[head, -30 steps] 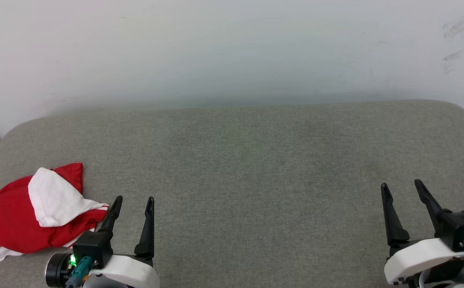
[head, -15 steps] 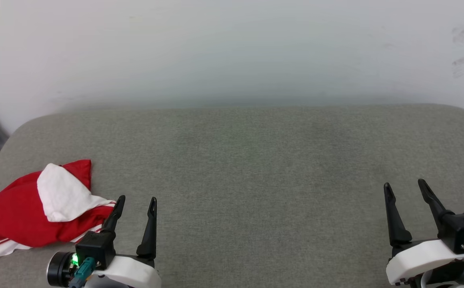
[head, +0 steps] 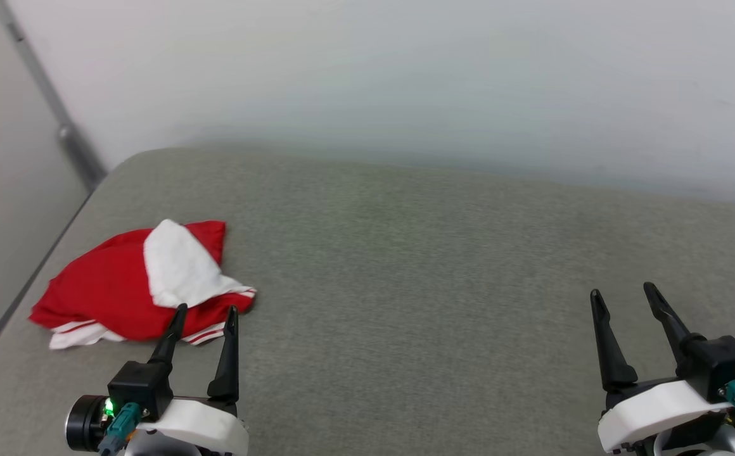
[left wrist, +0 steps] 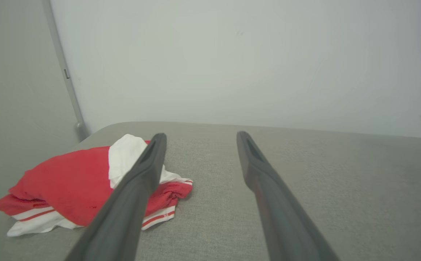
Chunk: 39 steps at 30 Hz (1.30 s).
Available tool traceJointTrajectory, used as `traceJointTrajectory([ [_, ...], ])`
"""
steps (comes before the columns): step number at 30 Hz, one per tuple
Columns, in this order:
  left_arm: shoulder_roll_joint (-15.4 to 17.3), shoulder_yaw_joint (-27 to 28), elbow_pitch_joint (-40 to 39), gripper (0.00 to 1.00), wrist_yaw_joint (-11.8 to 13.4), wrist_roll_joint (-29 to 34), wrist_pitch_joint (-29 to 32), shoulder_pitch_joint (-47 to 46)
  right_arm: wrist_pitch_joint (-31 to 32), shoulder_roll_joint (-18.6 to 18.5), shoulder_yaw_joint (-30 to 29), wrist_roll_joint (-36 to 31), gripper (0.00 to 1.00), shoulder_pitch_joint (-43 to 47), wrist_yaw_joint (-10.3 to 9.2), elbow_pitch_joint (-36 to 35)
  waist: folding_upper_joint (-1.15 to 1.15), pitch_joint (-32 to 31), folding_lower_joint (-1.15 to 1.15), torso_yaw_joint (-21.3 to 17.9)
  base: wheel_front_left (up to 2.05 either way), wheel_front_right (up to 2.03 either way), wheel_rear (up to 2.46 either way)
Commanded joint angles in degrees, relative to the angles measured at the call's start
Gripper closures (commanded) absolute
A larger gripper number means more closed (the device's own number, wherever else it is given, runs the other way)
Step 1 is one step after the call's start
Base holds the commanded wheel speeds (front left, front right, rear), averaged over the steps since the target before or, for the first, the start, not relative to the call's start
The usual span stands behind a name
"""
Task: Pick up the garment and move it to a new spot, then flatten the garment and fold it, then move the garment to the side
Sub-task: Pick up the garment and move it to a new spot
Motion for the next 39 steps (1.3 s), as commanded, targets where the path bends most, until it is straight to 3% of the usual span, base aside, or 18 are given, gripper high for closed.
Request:
traceJointTrajectory([
  [1, 0.0, 0.3, -0.1, 0.00, -0.1, -0.1, -0.2, -0.4, -0.3, 0.1, 0.3, 0.2, 0.00, -0.3, -0.02, -0.2, 0.00, 0.1, 0.00, 3.3, 0.00, 0.00, 0.00],
  [11, 0.2, 1.9, -0.6, 0.00, -0.1, 0.1, -0.2, 0.3, -0.8, 0.1, 3.4, 1.2, 0.00, -1.3, -0.02, 0.2, 0.00, 0.1, 0.00, 12.0, 0.00, 0.00, 0.00],
  [20, 0.4, 2.8, -0.8, 0.00, -0.1, 0.0, -0.2, 0.9, -1.0, 0.1, 5.6, 1.6, 0.00, -1.8, -0.02, 0.4, 0.00, 0.3, 0.00, 15.0, 0.00, 0.00, 0.00],
  [30, 1.2, 3.6, -0.1, 0.00, -0.1, 0.7, -0.2, 0.0, -1.1, 0.1, 6.4, 1.6, 0.00, -2.2, -0.02, 0.6, 0.00, 0.7, 0.00, 14.7, 0.00, 0.00, 0.00],
  [39, 4.9, 3.1, 6.3, 0.00, -0.2, -0.7, 0.7, -10.3, 0.1, 0.1, 7.1, 0.8, 0.00, -3.6, -0.02, -0.5, 0.00, 3.9, 0.00, 9.6, 0.00, 0.00, 0.00],
])
